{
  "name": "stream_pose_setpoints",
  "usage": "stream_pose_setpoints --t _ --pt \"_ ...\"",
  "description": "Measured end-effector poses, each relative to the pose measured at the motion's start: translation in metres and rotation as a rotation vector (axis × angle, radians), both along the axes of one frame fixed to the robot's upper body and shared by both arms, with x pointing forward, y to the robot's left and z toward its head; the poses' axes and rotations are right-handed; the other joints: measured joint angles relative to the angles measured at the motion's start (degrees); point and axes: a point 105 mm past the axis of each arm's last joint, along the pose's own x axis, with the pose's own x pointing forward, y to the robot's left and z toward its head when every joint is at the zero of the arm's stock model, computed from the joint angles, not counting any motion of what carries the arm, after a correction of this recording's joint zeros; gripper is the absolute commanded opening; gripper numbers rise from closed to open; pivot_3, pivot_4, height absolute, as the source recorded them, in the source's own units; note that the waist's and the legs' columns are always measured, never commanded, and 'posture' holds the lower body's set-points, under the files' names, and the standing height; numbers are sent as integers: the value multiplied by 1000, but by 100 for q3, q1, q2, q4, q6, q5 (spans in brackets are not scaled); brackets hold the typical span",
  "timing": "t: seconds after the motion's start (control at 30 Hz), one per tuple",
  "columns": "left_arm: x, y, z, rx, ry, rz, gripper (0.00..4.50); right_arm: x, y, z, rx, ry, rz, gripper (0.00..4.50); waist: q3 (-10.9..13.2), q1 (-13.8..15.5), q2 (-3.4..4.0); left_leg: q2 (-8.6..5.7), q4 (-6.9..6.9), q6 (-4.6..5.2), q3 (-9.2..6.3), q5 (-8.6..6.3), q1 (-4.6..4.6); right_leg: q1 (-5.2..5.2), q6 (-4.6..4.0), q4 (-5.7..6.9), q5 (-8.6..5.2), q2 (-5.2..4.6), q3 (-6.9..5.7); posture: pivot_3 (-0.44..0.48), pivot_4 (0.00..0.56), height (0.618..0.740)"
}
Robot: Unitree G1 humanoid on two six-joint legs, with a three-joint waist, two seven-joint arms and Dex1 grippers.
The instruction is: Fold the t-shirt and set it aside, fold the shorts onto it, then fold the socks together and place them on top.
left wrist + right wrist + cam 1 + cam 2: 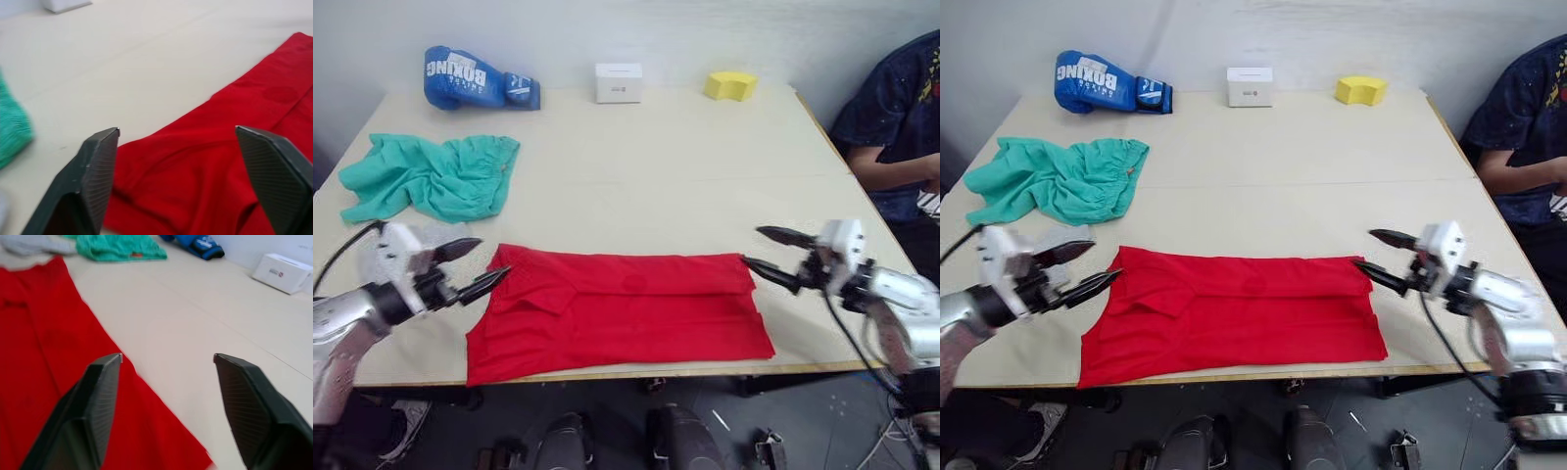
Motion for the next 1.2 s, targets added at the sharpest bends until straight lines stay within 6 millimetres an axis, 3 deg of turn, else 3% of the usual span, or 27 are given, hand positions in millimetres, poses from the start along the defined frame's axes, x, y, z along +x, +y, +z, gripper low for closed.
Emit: stream_pose_setpoints --t 0.1,0.2,0.3,0.4,0.47,0.57,0.63,0.73,0.8,0.9,1.03,1.1,1.2 --pt "17 -30 -15 -21 29 -34 1985 4 47 -15 5 20 32 1046 0 15 -2 1 6 -4 2 -2 -15 -9 1 -7 0 7 -1 0 150 740" --pt "37 -47 -29 -13 43 17 1035 12 91 -37 -67 -3 28 11 -1 6 -3 0 12 -2 14 -3 -18 -15 3 -5 2 8 6 0 150 740" --pt "46 -54 -47 -52 88 92 27 25 101 -51 -136 -61 -38 0 -1 7 -3 -2 13 2 18 -5 -21 -16 6 -8 3 5 10 0 150 740" --pt "47 -46 -60 -72 89 212 6 35 83 -64 -165 -79 -129 0 -12 10 -23 0 12 5 17 -7 -16 -9 7 -16 3 5 11 0 150 740" --pt "48 -33 -63 -19 63 284 6 41 59 -67 -162 -87 -214 0 -29 8 -25 -2 11 4 19 -9 7 13 7 -18 3 3 13 0 150 740" --pt "51 0 -67 60 32 446 6 52 -19 -69 -133 -52 -489 0 -66 24 -27 -7 10 5 13 -23 26 31 11 -19 5 -8 10 0 150 740" --pt "51 17 -66 67 12 520 6 48 -65 -73 -134 -18 -622 0 -82 18 -26 -6 3 7 12 -46 48 54 11 -30 5 -8 9 0 150 740" --pt "46 26 -68 -42 5 565 6 41 -93 -73 -99 0 -691 0 -79 -27 -17 -2 -14 9 22 -62 79 79 4 -36 1 -5 13 0 150 740" --pt "41 16 -68 -174 10 506 6 40 -96 -69 -71 -4 -681 0 -77 -59 -17 12 -15 7 24 -56 79 77 3 -37 -1 10 13 0 150 740" --pt "37 6 -62 -237 -7 411 6 42 -77 -50 -8 -51 -591 0 -69 -70 -13 30 -14 -20 25 -31 78 73 2 -37 -4 33 16 0 150 740" --pt "51 3 -34 -177 -99 343 6 51 -25 -25 49 -124 -444 0 -69 -37 -15 39 -14 -46 22 -38 78 71 1 -36 -4 45 17 0 150 740" --pt "61 5 -29 -102 -118 329 6 53 9 -31 51 -116 -372 0 -69 -25 -14 39 -15 -56 24 -45 78 70 -1 -38 -5 45 17 0 150 740" --pt "67 8 -53 1 -50 343 6 51 54 -50 27 -77 -303 0 -68 -16 -12 39 -16 -31 39 -41 64 51 -6 -40 -9 43 28 0 150 740"
